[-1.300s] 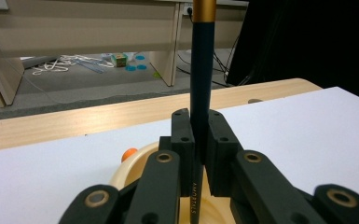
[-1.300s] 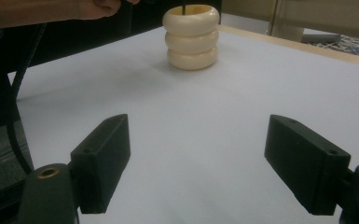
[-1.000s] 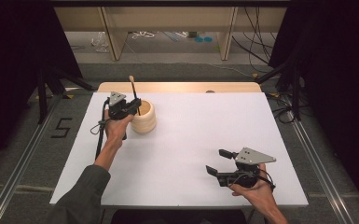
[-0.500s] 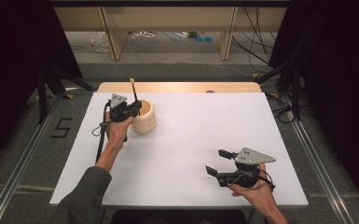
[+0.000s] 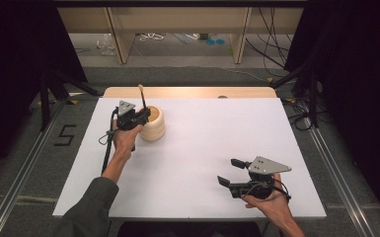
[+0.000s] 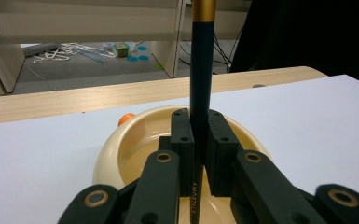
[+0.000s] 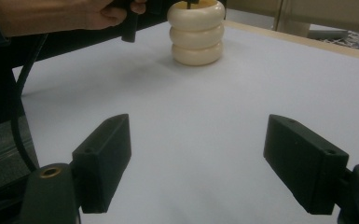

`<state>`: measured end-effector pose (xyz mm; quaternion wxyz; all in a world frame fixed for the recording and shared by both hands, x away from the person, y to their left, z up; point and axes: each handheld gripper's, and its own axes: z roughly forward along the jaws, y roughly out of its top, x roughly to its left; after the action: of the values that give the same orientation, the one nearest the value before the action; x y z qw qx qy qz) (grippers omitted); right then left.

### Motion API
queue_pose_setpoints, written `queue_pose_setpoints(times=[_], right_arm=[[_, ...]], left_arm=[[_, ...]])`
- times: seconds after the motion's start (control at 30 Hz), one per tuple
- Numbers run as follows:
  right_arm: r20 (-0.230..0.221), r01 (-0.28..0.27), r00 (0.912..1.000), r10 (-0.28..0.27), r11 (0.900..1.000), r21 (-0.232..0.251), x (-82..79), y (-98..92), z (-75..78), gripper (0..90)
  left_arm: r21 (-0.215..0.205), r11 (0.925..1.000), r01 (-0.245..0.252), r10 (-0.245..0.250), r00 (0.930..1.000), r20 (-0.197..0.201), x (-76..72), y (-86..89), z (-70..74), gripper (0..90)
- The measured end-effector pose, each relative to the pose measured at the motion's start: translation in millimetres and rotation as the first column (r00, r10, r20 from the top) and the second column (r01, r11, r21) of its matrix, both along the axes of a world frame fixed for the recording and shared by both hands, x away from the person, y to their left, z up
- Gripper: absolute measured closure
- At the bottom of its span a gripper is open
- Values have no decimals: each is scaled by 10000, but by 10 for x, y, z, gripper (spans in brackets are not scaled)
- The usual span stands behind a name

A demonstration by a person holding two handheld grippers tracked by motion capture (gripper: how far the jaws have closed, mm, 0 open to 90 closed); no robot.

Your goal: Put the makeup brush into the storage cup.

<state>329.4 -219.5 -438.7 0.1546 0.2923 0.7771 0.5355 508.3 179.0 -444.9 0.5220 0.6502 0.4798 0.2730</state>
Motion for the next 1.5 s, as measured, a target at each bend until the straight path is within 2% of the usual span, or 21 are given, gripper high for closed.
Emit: queue_pose_setpoints(times=[0.17,0.33,0.6,0.77,0.8,0.9,1.07,1.2,1.4,1.5], right_arm=[[-3,-13,10000,13,10000,15,2,1,-2,241],[-4,-19,10000,19,10000,6,3,1,-2,242],[-59,-1,10000,1,10000,-6,2,-4,-1,244],[-233,73,9997,-72,9999,70,-4,-1,-1,245],[-49,20,10000,-20,9999,160,10,1,-8,245],[-26,110,9999,-110,9999,14,7,-11,1,243],[66,120,9999,-121,9997,210,17,-7,-7,239],[8,153,9999,-153,9999,40,10,-17,6,237],[53,246,9997,-246,9997,44,10,-29,15,233],[126,245,9996,-249,9993,267,18,-19,4,232]], left_arm=[[-18,10000,-8,8,10000,-26,0,-14,-8,833],[151,9999,-60,61,10000,-66,2,-25,-18,819],[391,9977,-548,551,9985,-70,-9,11,6,556],[554,9965,-623,626,9980,-27,-30,35,37,487],[582,9963,-640,645,9979,-71,-38,36,44,464],[576,9962,-652,659,9978,-105,-60,45,63,417],[448,9966,-694,708,9971,-294,-114,63,116,350],[315,9984,-474,481,9986,-236,-182,59,187,322],[19,9998,-181,181,9997,-181,-294,59,282,286],[65,10000,3,-1,9998,-200,-357,49,328,270]])
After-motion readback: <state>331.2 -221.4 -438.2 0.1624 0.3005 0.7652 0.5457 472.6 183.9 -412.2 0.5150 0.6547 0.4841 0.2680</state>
